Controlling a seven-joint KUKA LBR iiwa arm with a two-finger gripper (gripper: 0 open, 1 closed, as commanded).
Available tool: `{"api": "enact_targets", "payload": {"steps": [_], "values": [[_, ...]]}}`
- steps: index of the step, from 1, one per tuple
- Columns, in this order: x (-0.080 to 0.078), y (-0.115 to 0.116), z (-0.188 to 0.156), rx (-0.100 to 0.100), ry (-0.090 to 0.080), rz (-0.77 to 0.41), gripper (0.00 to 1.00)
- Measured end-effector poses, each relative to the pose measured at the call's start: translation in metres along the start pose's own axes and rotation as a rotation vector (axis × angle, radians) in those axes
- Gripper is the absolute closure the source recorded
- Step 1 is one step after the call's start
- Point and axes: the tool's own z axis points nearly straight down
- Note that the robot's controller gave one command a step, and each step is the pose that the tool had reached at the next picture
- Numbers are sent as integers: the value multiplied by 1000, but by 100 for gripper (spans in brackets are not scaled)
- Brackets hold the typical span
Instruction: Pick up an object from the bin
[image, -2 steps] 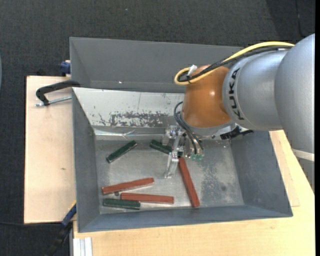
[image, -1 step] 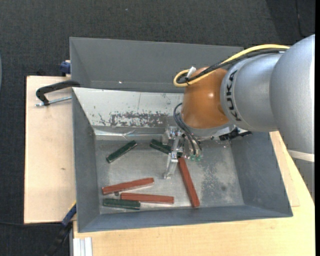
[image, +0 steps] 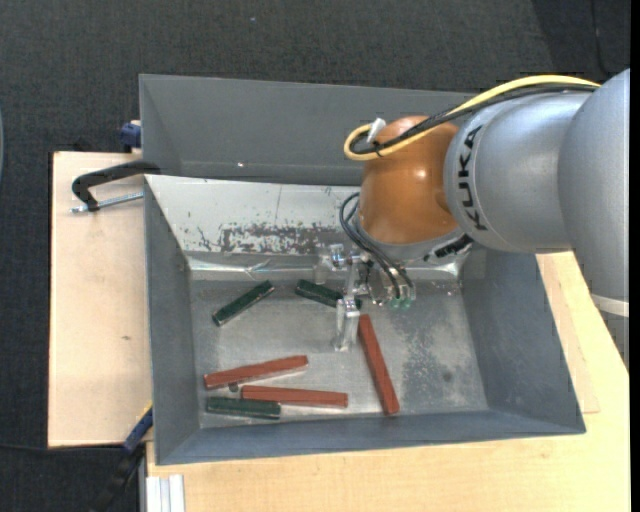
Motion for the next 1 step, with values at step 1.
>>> {"api": "enact_targets", "payload": {"steps": [1], "values": [[-13,-31,27,0,-10,-329,100]]}}
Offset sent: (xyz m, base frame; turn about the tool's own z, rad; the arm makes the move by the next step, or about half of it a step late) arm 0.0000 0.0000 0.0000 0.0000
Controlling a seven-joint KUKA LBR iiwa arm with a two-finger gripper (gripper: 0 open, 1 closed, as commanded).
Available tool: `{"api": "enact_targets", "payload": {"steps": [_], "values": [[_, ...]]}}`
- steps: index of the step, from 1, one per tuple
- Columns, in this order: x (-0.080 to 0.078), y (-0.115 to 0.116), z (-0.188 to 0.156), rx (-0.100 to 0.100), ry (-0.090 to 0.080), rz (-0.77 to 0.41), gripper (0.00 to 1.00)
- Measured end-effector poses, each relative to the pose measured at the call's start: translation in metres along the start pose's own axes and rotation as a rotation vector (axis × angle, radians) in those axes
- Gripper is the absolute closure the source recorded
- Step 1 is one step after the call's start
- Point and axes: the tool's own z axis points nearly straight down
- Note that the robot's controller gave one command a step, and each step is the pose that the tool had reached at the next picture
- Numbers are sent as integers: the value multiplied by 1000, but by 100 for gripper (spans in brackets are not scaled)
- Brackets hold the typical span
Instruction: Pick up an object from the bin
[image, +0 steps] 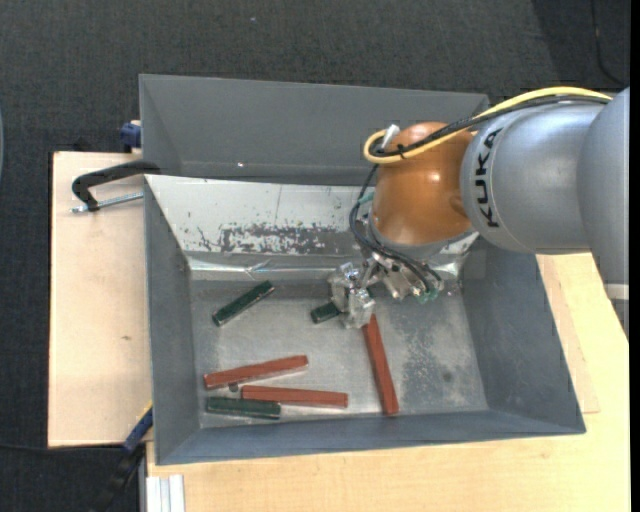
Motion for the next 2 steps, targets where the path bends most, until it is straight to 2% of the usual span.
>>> {"api": "enact_targets", "payload": {"steps": [1,2], "values": [[0,0,0,0,0,0,100],[1,32,-49,-3,12,-13,100]]}}
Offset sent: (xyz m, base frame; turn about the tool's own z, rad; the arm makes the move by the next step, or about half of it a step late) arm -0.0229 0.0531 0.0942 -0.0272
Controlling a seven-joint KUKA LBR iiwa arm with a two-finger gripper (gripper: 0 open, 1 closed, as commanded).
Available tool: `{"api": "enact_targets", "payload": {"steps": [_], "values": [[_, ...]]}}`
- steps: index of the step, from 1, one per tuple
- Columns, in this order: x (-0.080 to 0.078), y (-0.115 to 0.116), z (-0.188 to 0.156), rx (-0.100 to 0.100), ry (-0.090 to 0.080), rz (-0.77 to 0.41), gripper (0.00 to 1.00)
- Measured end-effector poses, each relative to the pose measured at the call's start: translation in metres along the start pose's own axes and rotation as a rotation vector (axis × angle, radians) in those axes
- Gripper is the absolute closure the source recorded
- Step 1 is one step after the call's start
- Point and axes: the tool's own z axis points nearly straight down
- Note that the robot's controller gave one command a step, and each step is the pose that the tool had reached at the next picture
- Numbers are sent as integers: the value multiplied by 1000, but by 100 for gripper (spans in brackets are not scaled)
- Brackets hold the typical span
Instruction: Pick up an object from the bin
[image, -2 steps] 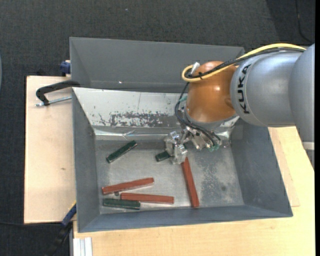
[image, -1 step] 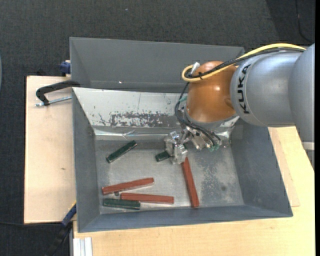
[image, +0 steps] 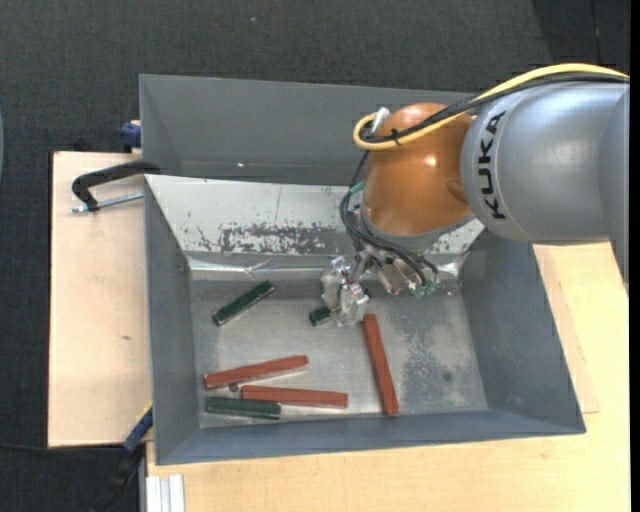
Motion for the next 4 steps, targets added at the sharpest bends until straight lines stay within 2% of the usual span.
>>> {"api": "enact_targets", "payload": {"steps": [1,2,3,4], "values": [[41,-16,-43,-1,-3,-66,100],[34,-20,-99,4,-1,-30,100],[9,-7,10,2,-4,-38,0],[9,-6,16,0,-1,-38,0]]}}
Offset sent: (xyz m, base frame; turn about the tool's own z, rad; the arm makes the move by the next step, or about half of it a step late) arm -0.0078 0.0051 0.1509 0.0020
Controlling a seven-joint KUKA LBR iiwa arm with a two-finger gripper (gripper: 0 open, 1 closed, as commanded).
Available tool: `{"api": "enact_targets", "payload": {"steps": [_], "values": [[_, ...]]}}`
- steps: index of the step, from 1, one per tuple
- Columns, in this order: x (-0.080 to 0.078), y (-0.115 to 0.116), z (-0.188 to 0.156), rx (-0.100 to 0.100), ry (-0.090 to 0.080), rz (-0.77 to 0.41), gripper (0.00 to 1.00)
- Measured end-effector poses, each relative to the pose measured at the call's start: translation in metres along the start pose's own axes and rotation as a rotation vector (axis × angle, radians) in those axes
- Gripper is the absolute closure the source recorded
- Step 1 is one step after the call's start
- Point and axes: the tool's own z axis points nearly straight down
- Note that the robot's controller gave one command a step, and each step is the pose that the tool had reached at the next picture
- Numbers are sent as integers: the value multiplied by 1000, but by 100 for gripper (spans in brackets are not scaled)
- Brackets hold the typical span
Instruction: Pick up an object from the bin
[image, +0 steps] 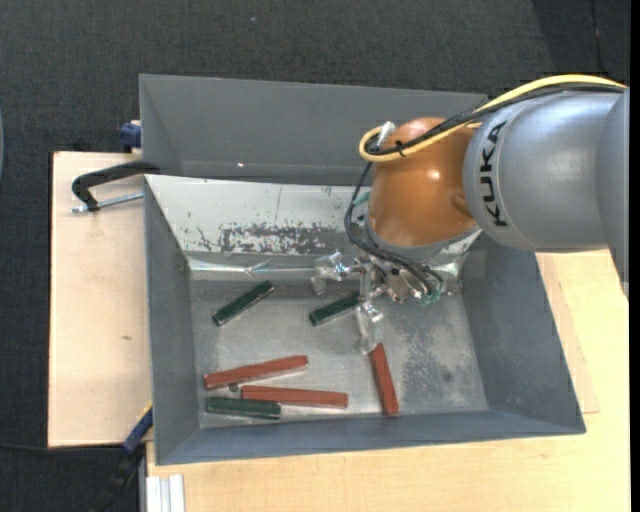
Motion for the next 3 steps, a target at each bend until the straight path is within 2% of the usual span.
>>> {"api": "enact_targets", "payload": {"steps": [1,2,3], "values": [[-19,9,36,1,-2,-173,100],[-19,9,36,1,-2,-173,100],[11,22,-123,3,-6,-203,100]]}}
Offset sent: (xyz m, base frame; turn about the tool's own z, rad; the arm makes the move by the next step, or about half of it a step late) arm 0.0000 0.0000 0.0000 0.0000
